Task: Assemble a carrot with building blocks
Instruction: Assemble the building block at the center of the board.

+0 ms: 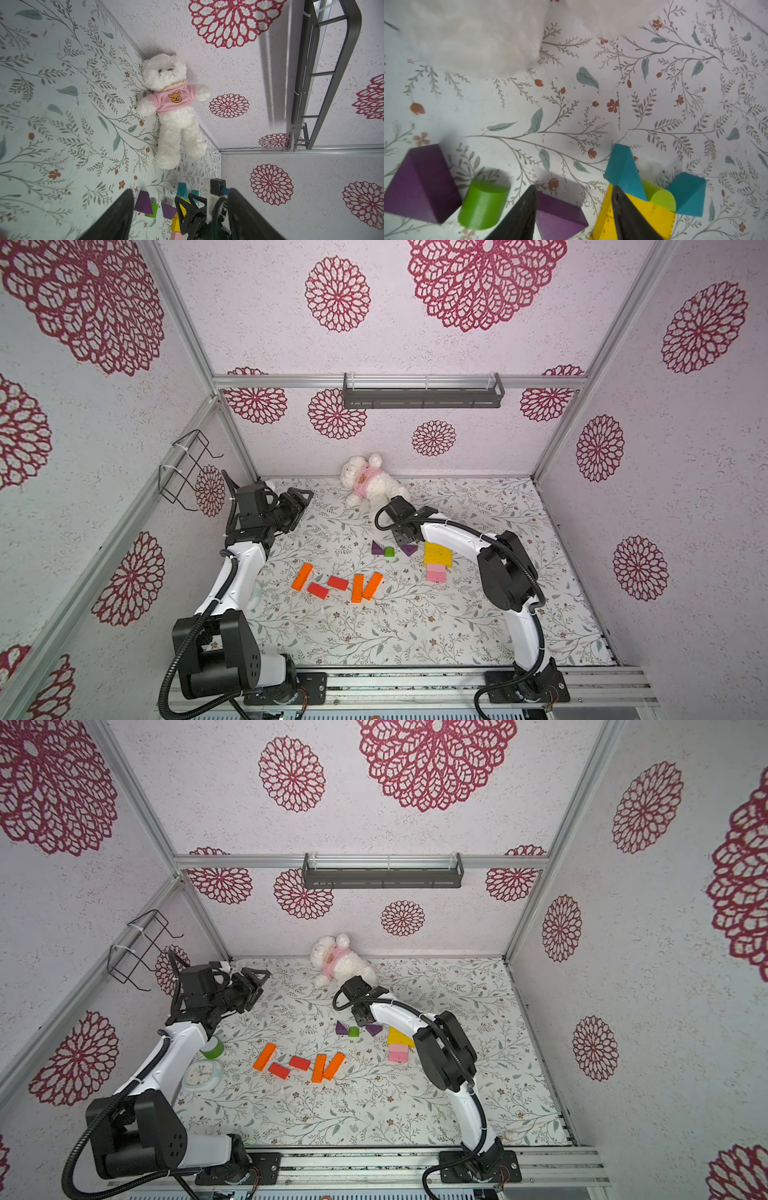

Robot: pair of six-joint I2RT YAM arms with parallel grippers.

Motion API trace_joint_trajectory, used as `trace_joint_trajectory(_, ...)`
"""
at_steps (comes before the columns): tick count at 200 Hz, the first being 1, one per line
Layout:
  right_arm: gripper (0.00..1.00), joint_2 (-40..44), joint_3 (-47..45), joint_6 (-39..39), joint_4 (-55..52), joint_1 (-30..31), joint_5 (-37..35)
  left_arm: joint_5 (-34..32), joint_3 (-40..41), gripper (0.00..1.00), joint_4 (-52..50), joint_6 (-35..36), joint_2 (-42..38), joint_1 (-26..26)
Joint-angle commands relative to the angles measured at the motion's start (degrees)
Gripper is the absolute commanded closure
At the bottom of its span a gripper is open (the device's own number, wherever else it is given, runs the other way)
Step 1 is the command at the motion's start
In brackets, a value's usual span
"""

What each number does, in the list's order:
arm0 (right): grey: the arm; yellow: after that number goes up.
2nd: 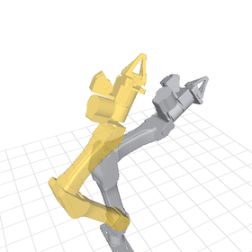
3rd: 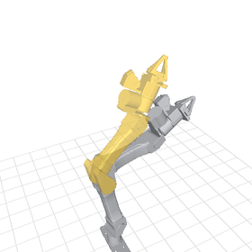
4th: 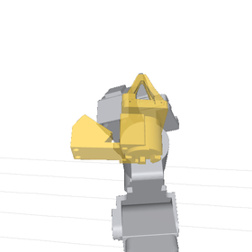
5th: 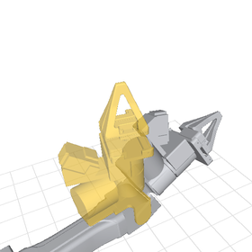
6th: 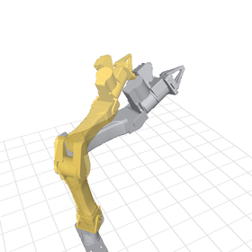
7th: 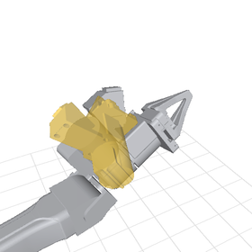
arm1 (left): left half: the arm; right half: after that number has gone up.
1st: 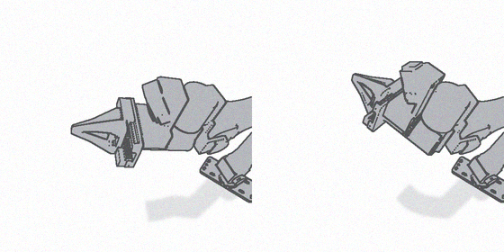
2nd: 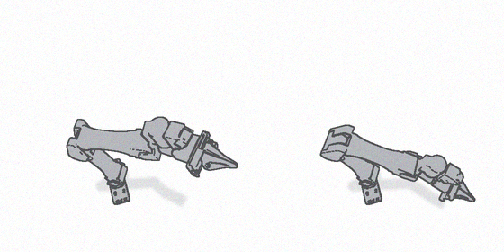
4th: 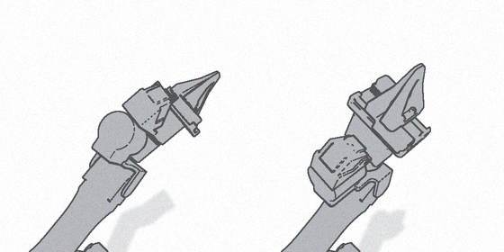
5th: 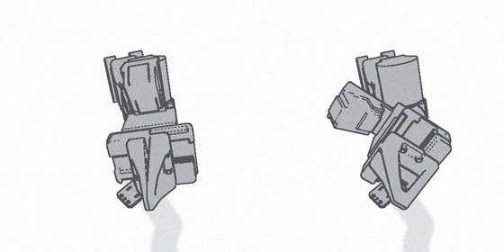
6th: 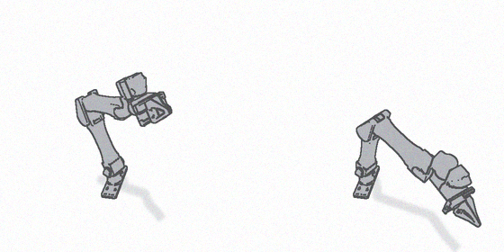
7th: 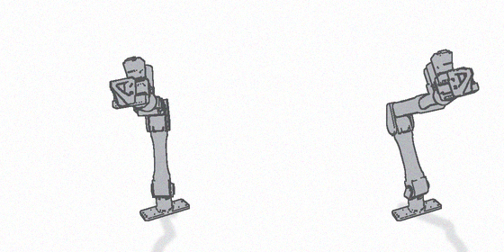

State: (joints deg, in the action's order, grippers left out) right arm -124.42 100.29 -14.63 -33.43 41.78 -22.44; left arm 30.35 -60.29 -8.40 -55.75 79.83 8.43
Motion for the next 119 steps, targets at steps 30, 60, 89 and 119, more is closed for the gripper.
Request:
trace_joint_trajectory(30, 0.42, -0.3, 1.0, -0.3, -2.5, 0.0, -1.3, 0.5, 0.3, 0.27, 1.5, -0.3, 0.3, 0.4)
trace_joint_trajectory(60, 0.42, -0.1, 0.1, 0.4, -1.7, 0.9, -0.2, 0.4, 0.3, 0.27, 1.5, -0.3, 0.3, 0.4)
trace_joint_trajectory(89, 0.43, 0.4, -0.6, 0.5, -1.7, 1.2, 1.1, 0.5, 0.3, 0.27, 1.5, -0.3, 0.3, 0.5)
trace_joint_trajectory(119, 0.44, 1.8, -1.7, 0.3, -1.1, 1.2, 2.5, 0.5, 0.3, 0.27, 1.5, -0.3, 0.3, 0.4)
